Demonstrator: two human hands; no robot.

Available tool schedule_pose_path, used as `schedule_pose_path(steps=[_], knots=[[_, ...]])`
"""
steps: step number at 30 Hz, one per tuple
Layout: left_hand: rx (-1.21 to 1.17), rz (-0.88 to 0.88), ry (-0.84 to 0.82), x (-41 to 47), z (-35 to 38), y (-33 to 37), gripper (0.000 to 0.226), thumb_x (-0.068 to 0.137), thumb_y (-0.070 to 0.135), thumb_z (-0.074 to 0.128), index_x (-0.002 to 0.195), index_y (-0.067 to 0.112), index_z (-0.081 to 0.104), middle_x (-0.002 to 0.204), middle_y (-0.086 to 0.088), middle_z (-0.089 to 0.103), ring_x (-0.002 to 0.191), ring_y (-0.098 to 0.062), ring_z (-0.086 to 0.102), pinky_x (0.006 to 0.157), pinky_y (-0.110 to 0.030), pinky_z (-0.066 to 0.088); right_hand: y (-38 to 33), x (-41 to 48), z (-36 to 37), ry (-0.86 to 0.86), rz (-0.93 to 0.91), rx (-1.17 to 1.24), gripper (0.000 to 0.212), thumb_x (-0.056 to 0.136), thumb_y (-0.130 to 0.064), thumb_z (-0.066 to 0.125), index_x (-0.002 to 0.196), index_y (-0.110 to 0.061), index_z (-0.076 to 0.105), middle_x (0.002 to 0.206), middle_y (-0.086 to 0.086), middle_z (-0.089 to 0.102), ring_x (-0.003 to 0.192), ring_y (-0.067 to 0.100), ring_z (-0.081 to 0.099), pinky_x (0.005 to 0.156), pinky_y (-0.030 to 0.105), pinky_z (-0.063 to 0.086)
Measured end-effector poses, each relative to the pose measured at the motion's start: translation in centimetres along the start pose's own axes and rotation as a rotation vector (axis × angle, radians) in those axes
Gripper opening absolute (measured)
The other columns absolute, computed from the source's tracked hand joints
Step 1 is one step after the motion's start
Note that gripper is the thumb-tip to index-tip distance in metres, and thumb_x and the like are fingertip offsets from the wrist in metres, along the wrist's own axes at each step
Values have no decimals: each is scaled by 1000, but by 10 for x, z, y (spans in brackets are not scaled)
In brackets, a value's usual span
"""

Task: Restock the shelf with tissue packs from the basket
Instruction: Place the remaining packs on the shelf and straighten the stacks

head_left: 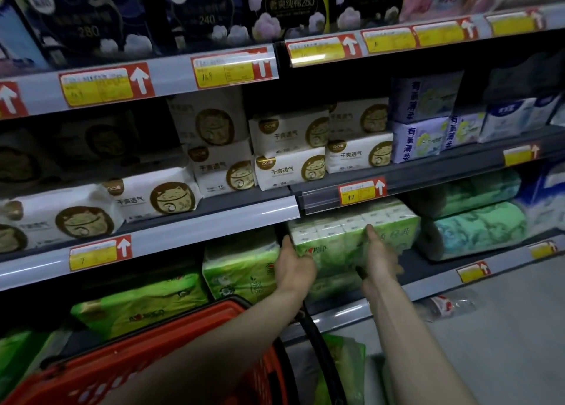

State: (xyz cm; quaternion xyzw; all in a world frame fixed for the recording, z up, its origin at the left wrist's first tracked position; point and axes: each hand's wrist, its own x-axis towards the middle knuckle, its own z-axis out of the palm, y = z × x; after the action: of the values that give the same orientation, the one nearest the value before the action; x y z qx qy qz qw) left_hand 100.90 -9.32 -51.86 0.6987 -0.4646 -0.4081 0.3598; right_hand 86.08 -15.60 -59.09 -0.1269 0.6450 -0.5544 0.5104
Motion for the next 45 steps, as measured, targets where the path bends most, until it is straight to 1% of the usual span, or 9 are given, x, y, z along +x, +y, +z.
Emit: schedule_pose_path(steps=[2,6,9,17,25,29,35,40,45], knots=[[1,3,18,1,3,-8,70,107,19,54,166,21,16,166,-4,35,150,-27,37,119,-33,32,2,3,2,-23,-14,38,122,52,-87,73,155,-26,47,155,14,49,133,41,56,102,52,52],[-175,-34,85,0,2,-22,70,101,19,66,161,21,30,158,0,46,141,-22,47,119,-36,38,-17,-59,-5,-57,28,235,35,101,-34,57,133,-21,62,108,8,62,89,24,59,68,33,46],[-340,-88,87,-12,3,-27,61,101,16,65,155,23,37,140,8,51,124,-13,49,106,-30,40,-13,-75,-7,-126,72,240,15,105,-25,50,114,-24,62,105,6,58,92,23,56,74,35,46],[-763,-283,-6,-3,7,-30,24,96,-5,49,105,15,61,116,-13,63,106,-22,61,103,-33,50,-15,-78,-3,-172,-11,227,52,100,-31,55,152,-31,53,146,5,57,118,26,59,80,36,50],[-632,-253,-81,14,12,-18,67,76,-17,46,127,24,64,129,-6,65,123,-24,57,117,-39,40,-20,-75,7,-304,-48,318,64,106,-26,53,165,-35,30,156,1,45,126,16,55,99,40,51],[-576,-221,-120,37,21,-23,95,61,-10,50,151,20,50,151,-5,55,138,-29,50,119,-48,39,-20,-65,8,-323,-22,419,56,107,-26,52,161,-22,38,161,0,39,155,25,31,117,49,43],[-524,-202,-109,59,34,-33,90,62,0,41,150,18,50,145,-2,61,138,-26,53,116,-46,44,-17,-59,18,-295,-52,427,47,108,-27,50,154,-19,45,165,2,36,156,20,30,118,49,42],[-499,-175,-121,59,29,-26,92,67,-6,40,156,16,42,147,-2,59,139,-26,50,117,-46,42,-17,-57,22,-294,-13,344,13,108,-28,51,116,-27,60,125,-7,55,132,16,46,115,45,45],[-483,-165,-222,59,11,-32,74,71,-18,37,130,14,66,125,-8,73,110,-27,65,87,-33,51,-9,-57,16,-219,-53,101,34,108,-28,51,138,-14,60,128,0,59,116,20,62,98,42,57]])
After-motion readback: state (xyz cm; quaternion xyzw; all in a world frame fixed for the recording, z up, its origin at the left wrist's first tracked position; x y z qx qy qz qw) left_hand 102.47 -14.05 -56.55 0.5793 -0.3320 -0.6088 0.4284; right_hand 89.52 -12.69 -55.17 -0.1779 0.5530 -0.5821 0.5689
